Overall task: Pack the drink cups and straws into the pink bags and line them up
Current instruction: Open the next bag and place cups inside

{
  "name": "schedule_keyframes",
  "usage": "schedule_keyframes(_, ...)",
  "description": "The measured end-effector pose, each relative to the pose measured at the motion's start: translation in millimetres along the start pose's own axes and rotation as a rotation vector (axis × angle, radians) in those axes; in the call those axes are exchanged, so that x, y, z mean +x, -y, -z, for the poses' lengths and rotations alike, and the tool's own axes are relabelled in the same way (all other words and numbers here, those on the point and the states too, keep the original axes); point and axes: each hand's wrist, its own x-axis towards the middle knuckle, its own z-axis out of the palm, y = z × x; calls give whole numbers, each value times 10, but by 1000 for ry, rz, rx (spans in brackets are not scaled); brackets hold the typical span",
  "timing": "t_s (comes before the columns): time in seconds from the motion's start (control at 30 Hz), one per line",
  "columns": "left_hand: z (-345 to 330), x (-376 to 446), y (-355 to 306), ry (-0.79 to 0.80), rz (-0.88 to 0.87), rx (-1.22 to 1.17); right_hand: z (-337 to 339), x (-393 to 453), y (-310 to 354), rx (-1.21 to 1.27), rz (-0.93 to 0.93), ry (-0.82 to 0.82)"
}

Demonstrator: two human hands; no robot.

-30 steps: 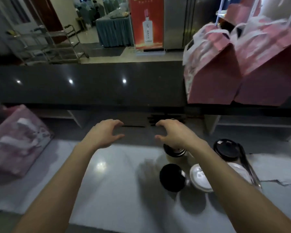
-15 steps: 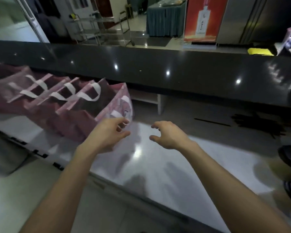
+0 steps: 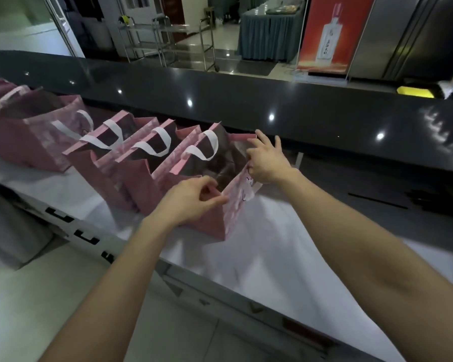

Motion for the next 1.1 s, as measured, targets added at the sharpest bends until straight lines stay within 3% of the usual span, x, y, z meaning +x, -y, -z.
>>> schedule_keyframes(0.13,-16,24,188,-63,-4,7,-134,-533,-44,110,103,-181)
schedule_keyframes(0.2,-5,55,258,-51,-23,25,-172,-723,-129,215,63,-237)
schedule_keyframes(0.37,-133,202,250,-108,-79,-35,-39,-873,-334,463,-235,-13)
schedule_keyframes(0.47,-275,284,107,-125,-153,-104,-40,-1168,-455,478,-265,-56)
schedule_keyframes(0.93,-1503,784,-2169,112,-519,-221,332,-3203,-1974,383,-723,-320)
schedule_keyframes(1.1,-1840,797,-2662,137,-527,-198,302,-3545,-2462,397,-716,-194)
